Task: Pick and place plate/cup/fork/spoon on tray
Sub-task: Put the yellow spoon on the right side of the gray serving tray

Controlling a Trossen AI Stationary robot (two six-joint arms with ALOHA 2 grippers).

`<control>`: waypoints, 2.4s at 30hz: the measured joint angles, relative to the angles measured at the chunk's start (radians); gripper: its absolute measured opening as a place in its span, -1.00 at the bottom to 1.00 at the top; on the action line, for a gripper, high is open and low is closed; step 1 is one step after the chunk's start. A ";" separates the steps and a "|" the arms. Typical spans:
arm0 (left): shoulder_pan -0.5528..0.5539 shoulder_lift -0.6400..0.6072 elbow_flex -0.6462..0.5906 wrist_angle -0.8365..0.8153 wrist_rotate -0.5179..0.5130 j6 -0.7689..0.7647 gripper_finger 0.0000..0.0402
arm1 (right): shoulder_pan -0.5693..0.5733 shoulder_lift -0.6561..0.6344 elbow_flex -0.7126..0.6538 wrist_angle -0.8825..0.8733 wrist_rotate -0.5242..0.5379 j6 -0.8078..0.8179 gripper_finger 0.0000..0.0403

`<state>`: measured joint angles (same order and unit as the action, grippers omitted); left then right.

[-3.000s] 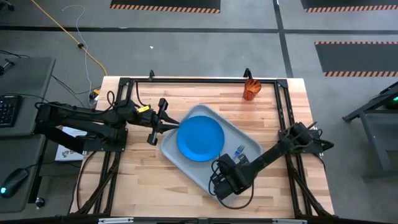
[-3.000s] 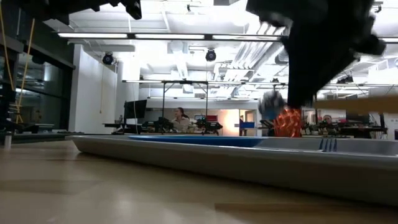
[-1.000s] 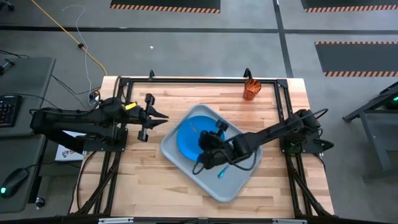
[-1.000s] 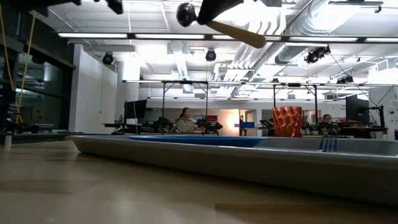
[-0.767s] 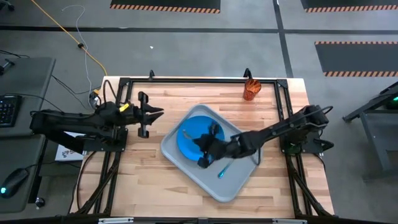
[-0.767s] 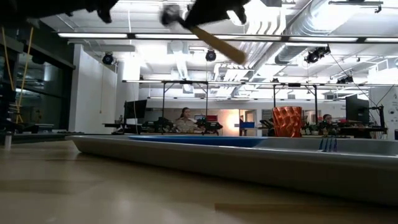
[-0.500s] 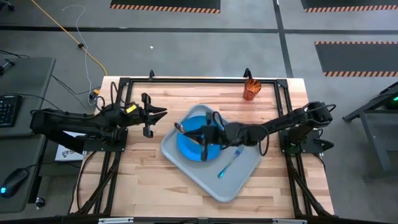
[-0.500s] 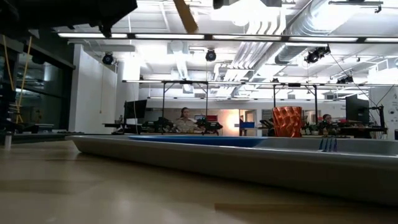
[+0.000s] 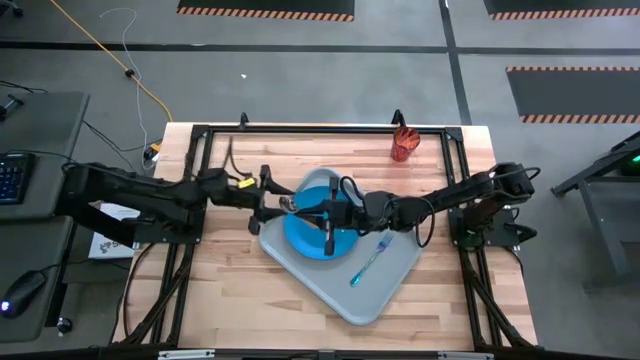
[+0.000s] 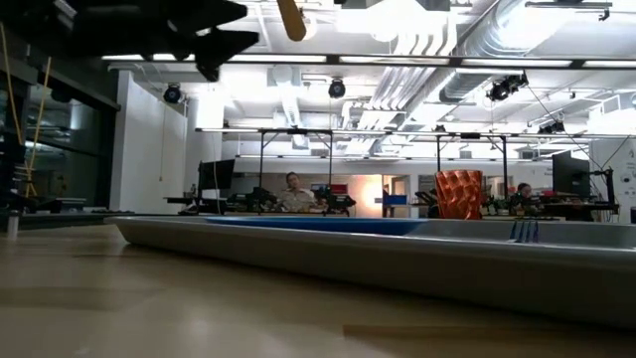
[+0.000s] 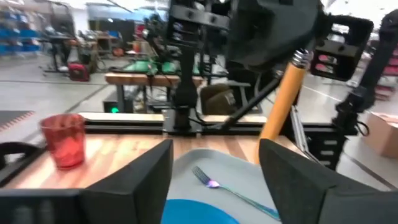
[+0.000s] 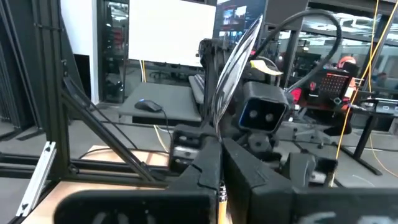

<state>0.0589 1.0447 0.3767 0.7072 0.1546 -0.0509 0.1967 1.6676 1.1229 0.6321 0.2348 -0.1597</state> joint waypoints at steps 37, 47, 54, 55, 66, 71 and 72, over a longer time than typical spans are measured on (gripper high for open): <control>-0.102 0.314 0.199 0.088 -0.004 0.108 -0.86 | 0.001 0.001 0.000 -0.001 0.010 -0.013 -1.00; -0.102 0.312 0.199 0.077 -0.004 0.132 -0.89 | 0.001 0.002 0.000 -0.003 0.003 -0.013 -0.96; -0.101 0.312 0.199 0.077 -0.006 0.143 -0.89 | 0.002 0.002 0.000 -0.002 0.001 -0.021 -0.96; -0.101 0.312 0.199 0.077 -0.006 0.148 -0.89 | 0.002 0.002 0.000 -0.002 0.001 -0.021 -0.96; -0.101 0.312 0.199 0.074 -0.008 0.116 -0.89 | 0.000 0.002 0.000 -0.003 0.014 0.023 -0.91; -0.093 0.283 0.199 -0.007 -0.023 0.115 -0.89 | 0.011 -0.023 0.000 -0.066 0.052 0.010 -0.62; -0.088 0.271 0.199 -0.036 -0.025 0.114 -0.89 | 0.017 -0.042 0.000 -0.098 0.064 0.004 -0.54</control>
<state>-0.0290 1.3153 0.5758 0.6715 0.1298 0.0628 0.2136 1.6258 1.1229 0.5339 0.2983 -0.1560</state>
